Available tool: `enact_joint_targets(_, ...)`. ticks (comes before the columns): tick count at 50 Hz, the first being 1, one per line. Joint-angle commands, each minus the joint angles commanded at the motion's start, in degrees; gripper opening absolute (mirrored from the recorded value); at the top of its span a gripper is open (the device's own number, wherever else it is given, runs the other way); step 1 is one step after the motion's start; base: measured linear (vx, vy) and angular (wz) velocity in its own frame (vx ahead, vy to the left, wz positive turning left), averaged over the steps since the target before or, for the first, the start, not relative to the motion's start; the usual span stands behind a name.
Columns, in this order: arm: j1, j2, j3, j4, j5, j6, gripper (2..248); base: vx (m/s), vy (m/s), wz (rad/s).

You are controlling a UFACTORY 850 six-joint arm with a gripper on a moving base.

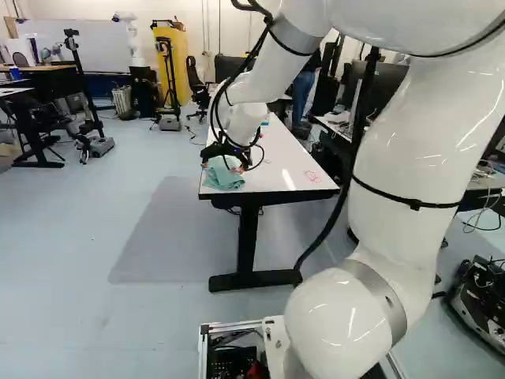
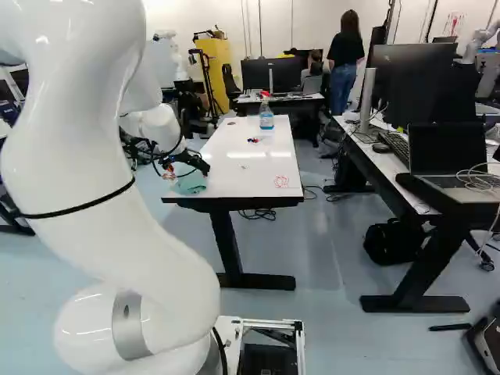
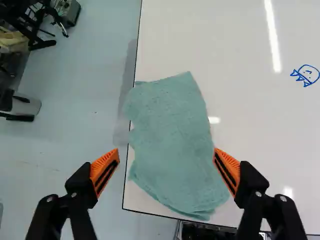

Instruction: Clean the table with the green towel

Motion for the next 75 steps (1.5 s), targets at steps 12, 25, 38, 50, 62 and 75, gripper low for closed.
enact_joint_targets(12,0.0,0.0,0.0,0.0,0.0,0.0,247,0.000,0.000,0.000)
enact_joint_targets(25,0.0,-0.4,-0.1,0.0,0.0,0.0,247,0.000,0.000,0.000)
enact_joint_targets(38,0.0,-0.4,-0.1,0.0,0.0,0.0,236,0.000,0.000,0.000)
enact_joint_targets(50,0.0,-0.4,-0.1,0.0,0.0,0.0,160,0.000,0.000,0.000)
enact_joint_targets(62,0.0,-0.4,-0.1,0.0,0.0,0.0,83,0.000,0.000,0.000)
enact_joint_targets(75,0.0,-0.2,0.0,0.0,0.0,0.0,30,0.000,0.000,0.000)
